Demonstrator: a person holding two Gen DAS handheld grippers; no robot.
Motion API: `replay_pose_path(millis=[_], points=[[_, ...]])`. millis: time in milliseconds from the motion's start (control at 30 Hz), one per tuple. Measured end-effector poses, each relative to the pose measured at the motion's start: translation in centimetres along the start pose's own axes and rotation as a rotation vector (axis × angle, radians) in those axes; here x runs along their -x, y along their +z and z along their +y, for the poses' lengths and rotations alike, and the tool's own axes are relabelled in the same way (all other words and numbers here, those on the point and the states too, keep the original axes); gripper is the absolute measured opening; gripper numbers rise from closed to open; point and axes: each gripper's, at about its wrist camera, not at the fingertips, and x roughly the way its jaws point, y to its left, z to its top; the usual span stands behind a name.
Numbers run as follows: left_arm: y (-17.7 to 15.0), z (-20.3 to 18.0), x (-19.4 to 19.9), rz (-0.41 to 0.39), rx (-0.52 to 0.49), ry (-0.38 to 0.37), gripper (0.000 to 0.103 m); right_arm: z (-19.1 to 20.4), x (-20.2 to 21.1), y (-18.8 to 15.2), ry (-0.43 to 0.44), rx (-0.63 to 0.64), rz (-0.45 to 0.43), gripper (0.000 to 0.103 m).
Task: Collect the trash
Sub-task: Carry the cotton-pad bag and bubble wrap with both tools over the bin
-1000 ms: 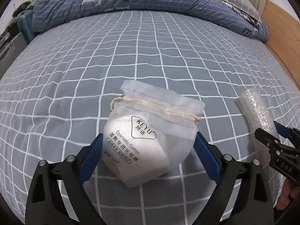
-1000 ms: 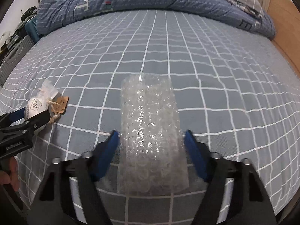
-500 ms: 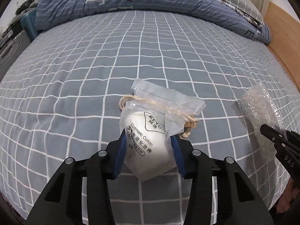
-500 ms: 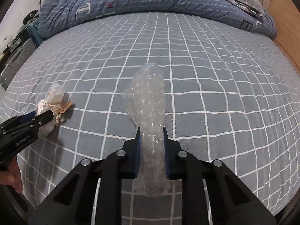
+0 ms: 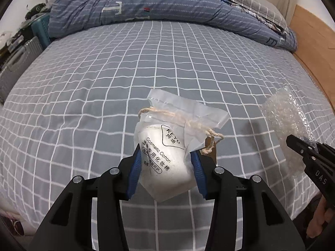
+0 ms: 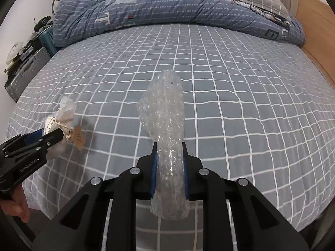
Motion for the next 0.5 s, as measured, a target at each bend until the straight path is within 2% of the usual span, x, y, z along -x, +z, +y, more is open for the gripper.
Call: replay_pose_path(millis=[500], points=[[-3.1,-0.6,5.7,-0.016,0.018,0.005,0.044,1.4,5.6,-2.7,0.006,0.01,-0.027,0.019]])
